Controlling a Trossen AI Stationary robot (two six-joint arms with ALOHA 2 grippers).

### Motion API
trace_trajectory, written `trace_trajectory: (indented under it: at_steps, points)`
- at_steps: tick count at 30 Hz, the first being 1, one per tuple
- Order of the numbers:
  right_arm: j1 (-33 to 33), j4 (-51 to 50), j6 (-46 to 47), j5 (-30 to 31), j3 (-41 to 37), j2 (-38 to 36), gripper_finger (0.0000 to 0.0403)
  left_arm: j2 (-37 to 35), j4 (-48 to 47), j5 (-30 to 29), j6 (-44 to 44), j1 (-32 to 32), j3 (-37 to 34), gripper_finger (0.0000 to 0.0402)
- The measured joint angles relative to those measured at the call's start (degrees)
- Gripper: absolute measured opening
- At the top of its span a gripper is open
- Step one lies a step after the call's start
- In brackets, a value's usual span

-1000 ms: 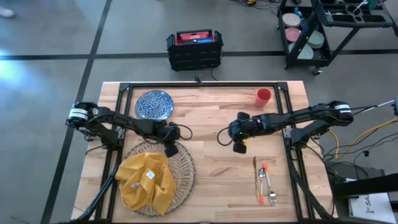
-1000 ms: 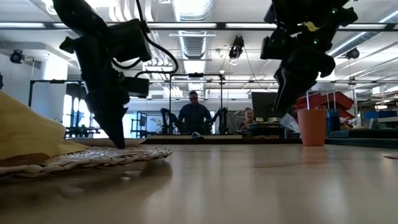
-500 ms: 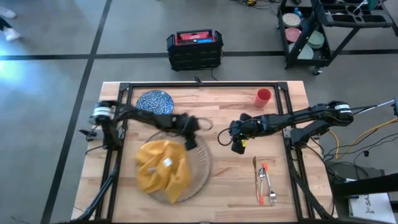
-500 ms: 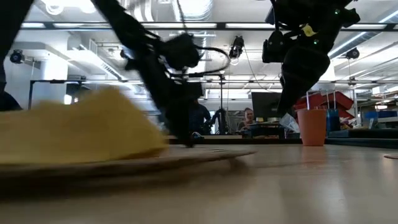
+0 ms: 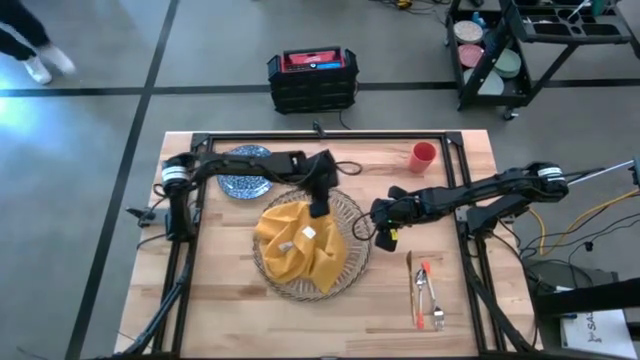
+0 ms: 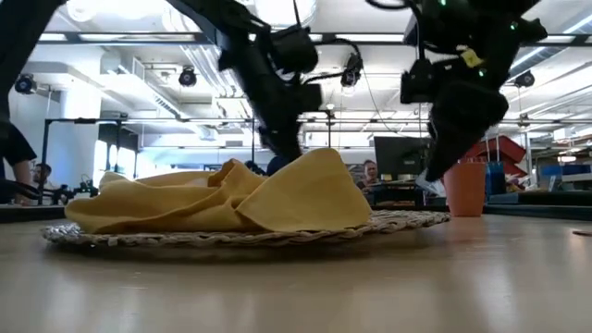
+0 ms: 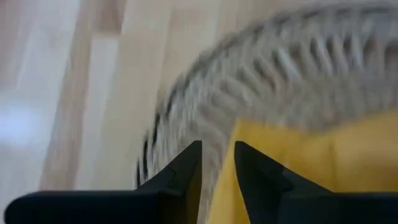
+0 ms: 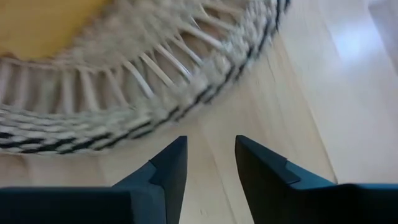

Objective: Set table place
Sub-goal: Move the brown table mat to the center of the table

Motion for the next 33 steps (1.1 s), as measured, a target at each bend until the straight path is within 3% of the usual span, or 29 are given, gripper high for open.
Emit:
trace_trajectory:
  at_steps: [7,11,16,21,26,33]
  points:
    - [1.3,7.9,6.5,-0.2,-7.0,0.0,0.0099,-8.0,1.9,-0.4,-10.5,-5.0,-15.9,0.009]
    - [2.6,14.8,7.2,-3.4,-9.3,0.0,0.0092,-10.8,12.8,-0.7,-15.8,-5.8,-24.6,0.0079]
    - [3.9,15.5,7.3,-3.9,-8.7,0.0,0.0086,-8.1,26.0,-0.9,-18.9,-4.7,-30.0,0.0063]
    - [3.9,15.5,5.0,-3.8,-7.1,0.0,0.0087,-2.6,36.9,-2.7,-19.0,-2.1,-27.7,0.0059]
    - [3.7,15.1,2.9,-2.8,-5.0,0.0,0.0099,2.8,39.0,-4.0,-14.9,0.1,-17.1,0.0054]
    - [3.7,13.3,2.1,-2.8,-4.3,0.0,0.0114,5.0,17.1,-2.0,-9.4,-1.4,-3.7,0.0047]
